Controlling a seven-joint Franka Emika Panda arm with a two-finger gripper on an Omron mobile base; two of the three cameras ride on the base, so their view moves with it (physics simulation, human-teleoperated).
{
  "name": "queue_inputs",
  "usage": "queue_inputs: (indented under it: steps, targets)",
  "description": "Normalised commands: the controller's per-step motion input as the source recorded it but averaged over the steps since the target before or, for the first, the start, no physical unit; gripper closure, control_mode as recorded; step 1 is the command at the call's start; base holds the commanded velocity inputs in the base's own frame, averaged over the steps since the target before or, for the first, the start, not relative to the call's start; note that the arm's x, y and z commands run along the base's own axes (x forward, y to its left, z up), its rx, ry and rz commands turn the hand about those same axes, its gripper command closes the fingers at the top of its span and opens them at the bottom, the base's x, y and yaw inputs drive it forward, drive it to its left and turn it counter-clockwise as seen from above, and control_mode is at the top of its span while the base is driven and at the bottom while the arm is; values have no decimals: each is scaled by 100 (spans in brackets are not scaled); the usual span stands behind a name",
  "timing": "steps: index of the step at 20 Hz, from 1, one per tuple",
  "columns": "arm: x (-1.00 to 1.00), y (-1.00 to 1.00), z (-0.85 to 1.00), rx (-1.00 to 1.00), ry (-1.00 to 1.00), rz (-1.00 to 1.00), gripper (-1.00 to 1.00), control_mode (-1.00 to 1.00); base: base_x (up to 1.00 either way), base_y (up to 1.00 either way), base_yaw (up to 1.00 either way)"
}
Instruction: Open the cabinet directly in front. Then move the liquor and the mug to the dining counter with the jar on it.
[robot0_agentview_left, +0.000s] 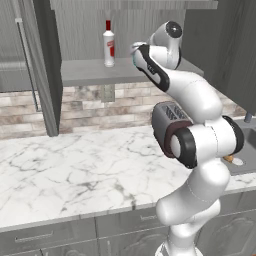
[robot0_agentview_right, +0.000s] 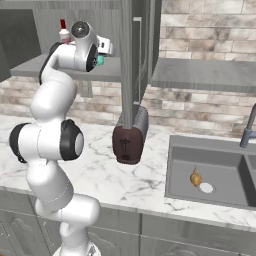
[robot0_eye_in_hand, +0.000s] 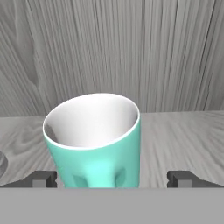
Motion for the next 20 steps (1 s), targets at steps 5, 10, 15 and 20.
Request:
queue_inputs:
  steps: [5, 10, 15, 20]
  targets:
    - [6, 0, 0, 0, 0, 0, 100, -100, 0, 0, 0]
    - [0, 0, 0, 0, 0, 0, 100, -100, 0, 0, 0]
    - [-7, 0, 0, 0, 0, 0, 100, -100, 0, 0, 0]
    - [-92, 13, 1, 0, -16, 7, 100, -100, 0, 0, 0]
